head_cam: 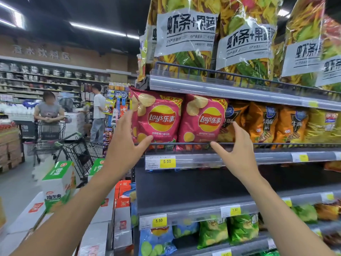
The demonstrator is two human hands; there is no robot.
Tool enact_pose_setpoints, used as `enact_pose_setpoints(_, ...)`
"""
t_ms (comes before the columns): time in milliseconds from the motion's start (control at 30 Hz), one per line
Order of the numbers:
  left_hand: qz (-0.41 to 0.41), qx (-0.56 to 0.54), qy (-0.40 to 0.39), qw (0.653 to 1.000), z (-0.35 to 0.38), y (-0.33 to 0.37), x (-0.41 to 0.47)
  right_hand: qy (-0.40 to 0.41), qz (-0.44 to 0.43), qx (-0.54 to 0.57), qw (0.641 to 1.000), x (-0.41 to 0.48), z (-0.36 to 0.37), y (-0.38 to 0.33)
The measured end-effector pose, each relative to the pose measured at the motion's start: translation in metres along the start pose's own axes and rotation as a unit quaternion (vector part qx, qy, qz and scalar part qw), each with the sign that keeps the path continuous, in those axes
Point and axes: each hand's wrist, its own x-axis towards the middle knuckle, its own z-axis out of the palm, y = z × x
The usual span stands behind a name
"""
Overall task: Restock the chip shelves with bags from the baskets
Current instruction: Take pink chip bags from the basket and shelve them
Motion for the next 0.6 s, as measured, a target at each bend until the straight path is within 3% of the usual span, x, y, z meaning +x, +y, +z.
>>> enact_pose_setpoints(233, 0.147, 0.264, 0.025, 0.953, 0.029, 0.017, -0.041, -0.047, 0.017, -0.106, 0.993, -0.043, -0.046, 0.050)
enact_pose_setpoints(600, 0.210, 0.271, -0.110, 0.933, 0.174, 0.146, -0.172, -0.120, 0.075, -0.260, 0.955, -0.157, -0.199, 0.188)
